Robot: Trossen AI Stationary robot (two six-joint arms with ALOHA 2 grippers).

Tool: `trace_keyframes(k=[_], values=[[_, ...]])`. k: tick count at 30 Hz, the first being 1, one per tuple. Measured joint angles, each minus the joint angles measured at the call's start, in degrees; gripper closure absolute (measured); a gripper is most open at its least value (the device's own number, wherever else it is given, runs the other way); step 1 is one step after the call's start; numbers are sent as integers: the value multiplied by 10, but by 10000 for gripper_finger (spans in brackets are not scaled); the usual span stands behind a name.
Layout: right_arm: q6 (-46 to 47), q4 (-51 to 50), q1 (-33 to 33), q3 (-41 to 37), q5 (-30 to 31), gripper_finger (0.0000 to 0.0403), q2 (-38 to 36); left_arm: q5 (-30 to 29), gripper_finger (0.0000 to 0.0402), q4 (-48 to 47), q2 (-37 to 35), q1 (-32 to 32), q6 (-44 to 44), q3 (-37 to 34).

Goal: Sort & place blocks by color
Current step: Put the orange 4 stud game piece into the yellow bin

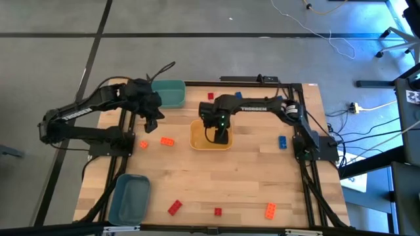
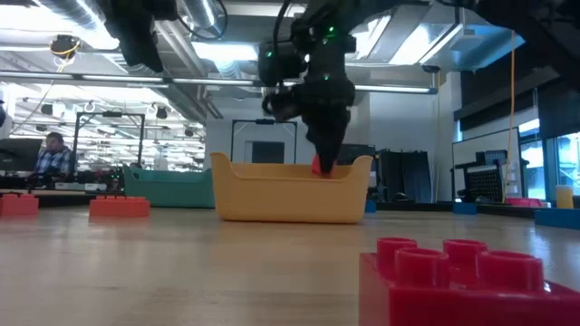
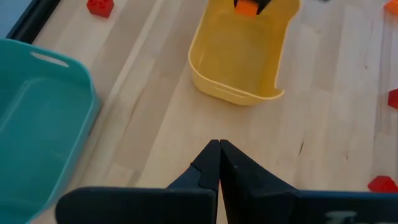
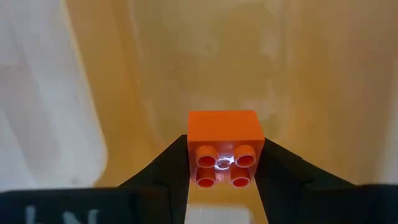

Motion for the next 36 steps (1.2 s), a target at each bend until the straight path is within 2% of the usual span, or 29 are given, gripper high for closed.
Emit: trace_keyframes(k=[9, 12, 20, 27, 36], values=[[-5, 25, 16, 0, 21, 260, 59, 1, 401, 12, -11, 0, 2, 1], [-11, 24, 17, 0, 38, 260, 67, 1, 401, 15, -10, 0, 4, 1], [-11, 25, 17, 1, 38, 259, 70, 1, 401, 22, -10, 0, 9, 1], [-9, 29, 17, 0, 38, 211, 70, 1, 401, 22, -10, 0, 9, 1], [2, 10, 17, 10, 32, 203, 70, 1, 401, 22, -10, 0, 9, 1]])
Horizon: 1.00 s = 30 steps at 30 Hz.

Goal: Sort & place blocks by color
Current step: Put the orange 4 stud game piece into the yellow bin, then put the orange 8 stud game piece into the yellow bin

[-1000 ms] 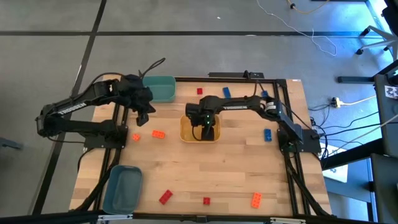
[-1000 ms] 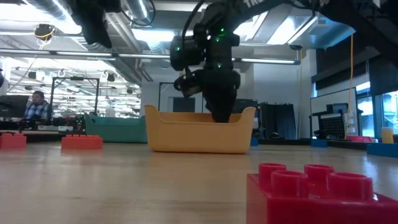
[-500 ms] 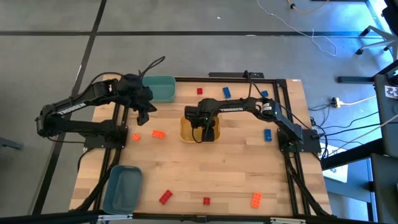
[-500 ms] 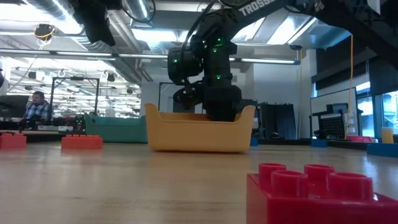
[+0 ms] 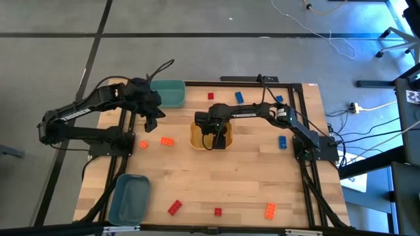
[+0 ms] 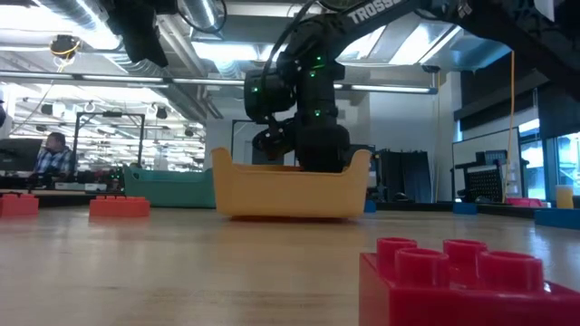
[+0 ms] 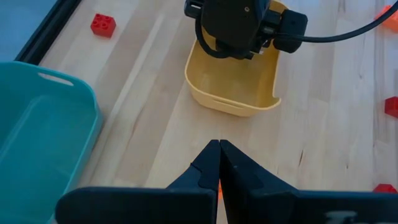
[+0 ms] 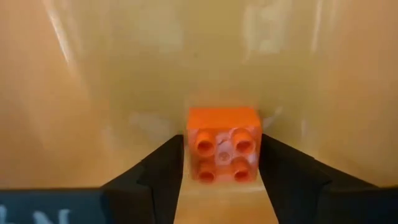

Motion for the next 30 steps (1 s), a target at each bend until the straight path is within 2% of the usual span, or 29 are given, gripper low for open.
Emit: trace_keyframes(k=[10, 20, 27, 30], values=[[-14, -64, 1, 119, 0, 202, 0, 0, 401, -1, 0, 0, 0, 0], [-29, -194, 0, 261, 3, 201, 0, 7, 401, -4, 0, 0, 0, 0], [-29, -214, -1, 252, 11, 201, -48, 11, 401, -22, 0, 0, -75, 0], [-29, -215, -1, 251, 12, 201, -67, 1, 401, -25, 0, 0, -81, 0]])
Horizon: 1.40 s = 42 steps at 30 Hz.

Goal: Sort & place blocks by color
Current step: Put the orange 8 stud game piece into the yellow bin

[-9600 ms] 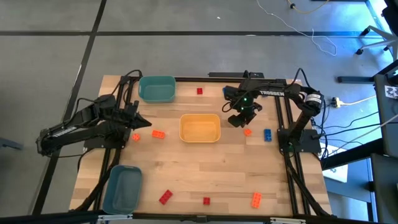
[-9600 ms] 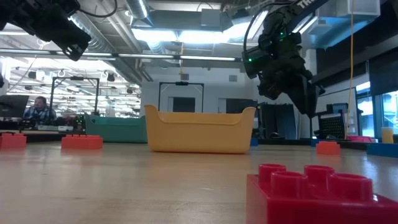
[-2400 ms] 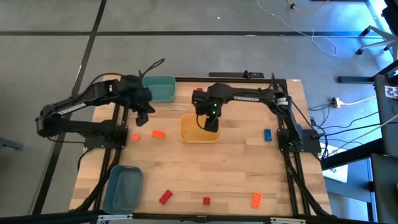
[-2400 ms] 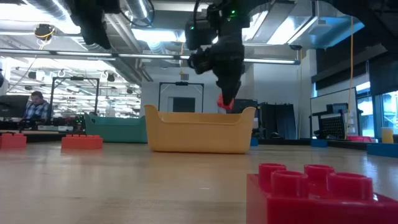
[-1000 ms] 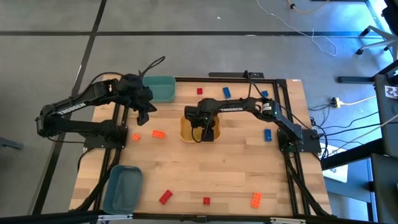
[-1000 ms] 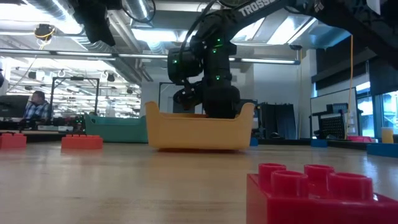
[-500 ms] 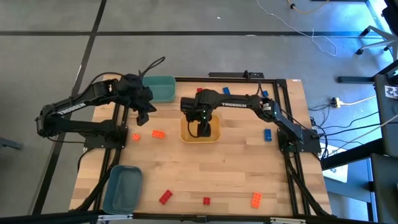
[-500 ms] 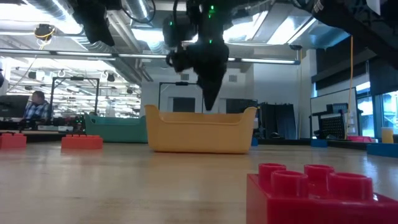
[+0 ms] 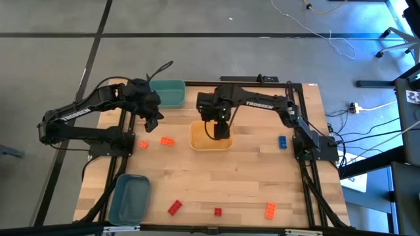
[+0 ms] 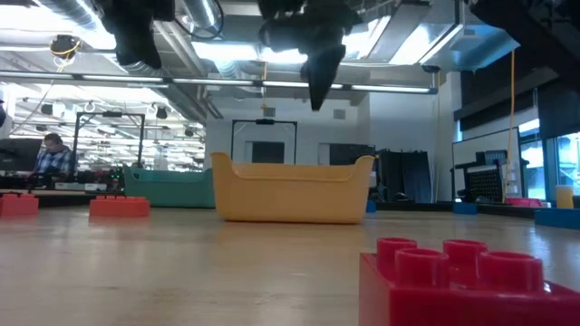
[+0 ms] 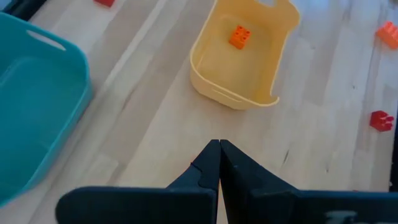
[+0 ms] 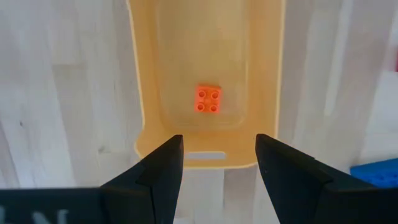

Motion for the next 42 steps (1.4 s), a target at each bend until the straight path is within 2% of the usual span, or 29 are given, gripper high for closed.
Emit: trace_keyframes(k=[5, 9, 13, 22, 27, 31, 38, 42], values=[[16, -1, 0, 0, 0, 201, -28, -37, 401, 1, 0, 0, -1, 0], [43, -1, 0, 0, 0, 201, -50, -41, 401, 25, 2, 0, -13, 0], [62, -1, 0, 0, 0, 201, -66, -72, 396, 26, 4, 1, -65, 0], [59, 1, 0, 0, 0, 201, -75, -81, 330, -18, 54, 1, -122, 0], [57, 1, 0, 0, 0, 201, -75, -45, 301, -37, 106, 1, -150, 0], [44, 1, 0, 0, 1, 201, -75, -18, 295, -40, 140, 1, -109, 0], [17, -1, 0, 0, 2, 201, -93, 23, 294, -41, 157, -4, 61, 0], [24, -1, -3, 0, 1, 201, -126, 23, 294, -41, 157, -11, 73, 0]])
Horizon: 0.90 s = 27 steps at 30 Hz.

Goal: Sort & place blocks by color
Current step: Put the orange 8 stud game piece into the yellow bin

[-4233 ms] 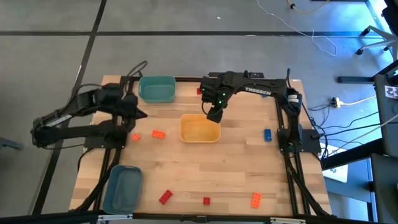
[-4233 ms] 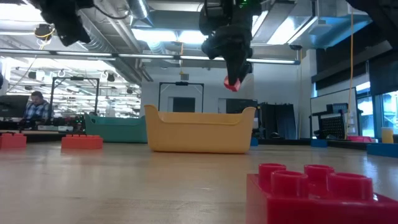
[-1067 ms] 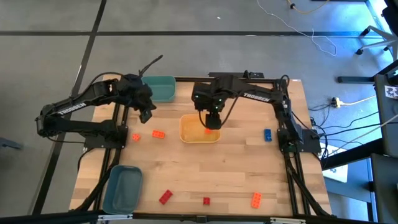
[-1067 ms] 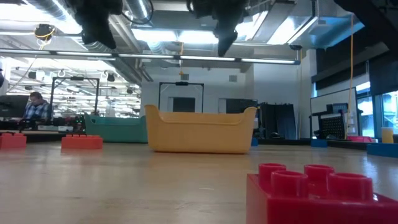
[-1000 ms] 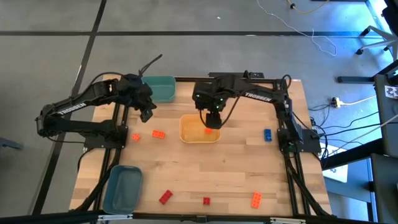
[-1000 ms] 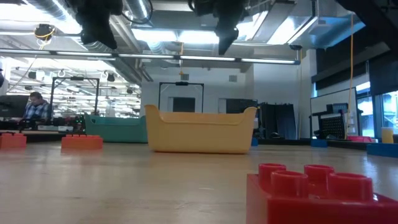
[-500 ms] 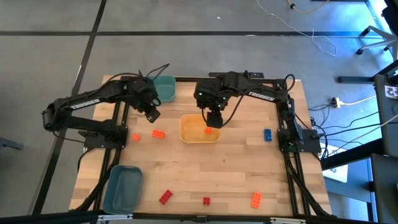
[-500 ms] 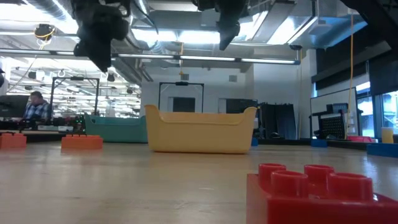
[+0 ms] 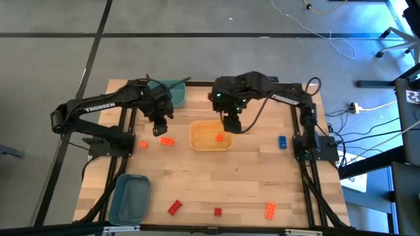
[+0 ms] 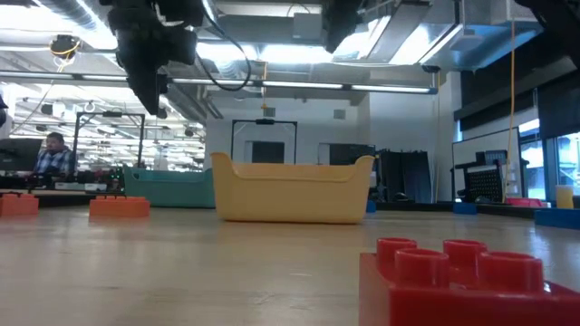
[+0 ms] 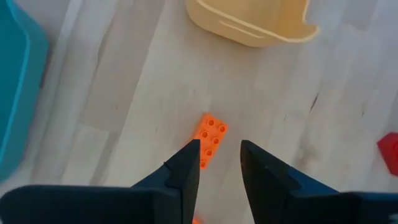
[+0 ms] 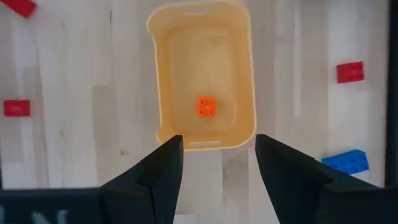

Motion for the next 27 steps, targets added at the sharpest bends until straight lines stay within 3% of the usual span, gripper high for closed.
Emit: trace_keyframes(k=[5, 11, 16, 27], values=[[22, 0, -14, 0, 1, 201, -38, -6, 294, 0, 0, 0, -52, 0], [24, 0, -29, 0, 1, 201, -66, -55, 294, -20, 0, 0, -58, 0], [20, 0, -39, 0, 0, 201, -73, -41, 294, -29, 0, 0, -72, 0], [20, 1, -46, -5, -17, 201, -156, -16, 294, -37, 0, -40, 29, 0]])
